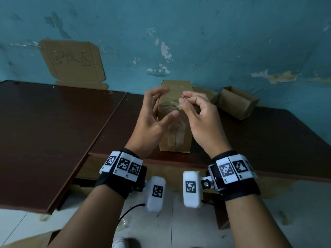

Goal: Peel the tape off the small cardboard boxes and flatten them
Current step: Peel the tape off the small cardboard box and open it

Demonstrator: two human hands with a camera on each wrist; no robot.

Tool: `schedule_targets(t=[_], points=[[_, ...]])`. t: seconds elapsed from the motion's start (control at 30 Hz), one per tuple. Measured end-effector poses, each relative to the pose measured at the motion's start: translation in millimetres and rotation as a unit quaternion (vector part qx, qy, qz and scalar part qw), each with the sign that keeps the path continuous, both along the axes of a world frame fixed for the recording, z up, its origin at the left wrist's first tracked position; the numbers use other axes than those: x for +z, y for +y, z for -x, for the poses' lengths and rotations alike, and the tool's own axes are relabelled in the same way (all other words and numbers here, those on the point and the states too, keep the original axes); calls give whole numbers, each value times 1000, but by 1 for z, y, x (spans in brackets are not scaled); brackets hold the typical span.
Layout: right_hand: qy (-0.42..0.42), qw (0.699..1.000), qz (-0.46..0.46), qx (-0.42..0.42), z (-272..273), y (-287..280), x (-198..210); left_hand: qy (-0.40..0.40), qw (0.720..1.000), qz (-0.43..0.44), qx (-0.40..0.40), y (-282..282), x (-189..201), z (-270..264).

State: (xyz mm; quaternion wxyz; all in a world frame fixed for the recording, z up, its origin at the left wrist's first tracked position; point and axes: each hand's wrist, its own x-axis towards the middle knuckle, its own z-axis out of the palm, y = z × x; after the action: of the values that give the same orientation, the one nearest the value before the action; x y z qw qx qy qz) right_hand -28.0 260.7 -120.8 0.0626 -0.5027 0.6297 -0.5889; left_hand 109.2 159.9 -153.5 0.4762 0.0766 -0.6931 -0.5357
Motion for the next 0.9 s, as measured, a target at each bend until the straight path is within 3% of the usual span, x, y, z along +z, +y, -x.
schedule_targets(t=[0.27, 0.43, 0.6, 0.8, 0.9], points=[[-35, 998, 18, 49, -2, 4, -3, -20, 999, -12, 39, -5, -1, 2], [2, 997, -5, 77, -1, 11, 1, 1, 999, -27, 36, -6, 1, -2], [29, 997, -14, 72, 0, 11, 1, 5, 998, -53, 40, -3, 5, -3], [34, 999, -1, 40, 1, 9, -2, 50, 995, -76, -30, -1, 6, -4], [43, 999, 4, 27, 0, 8, -2, 2, 999, -30, -16, -2, 7, -7]])
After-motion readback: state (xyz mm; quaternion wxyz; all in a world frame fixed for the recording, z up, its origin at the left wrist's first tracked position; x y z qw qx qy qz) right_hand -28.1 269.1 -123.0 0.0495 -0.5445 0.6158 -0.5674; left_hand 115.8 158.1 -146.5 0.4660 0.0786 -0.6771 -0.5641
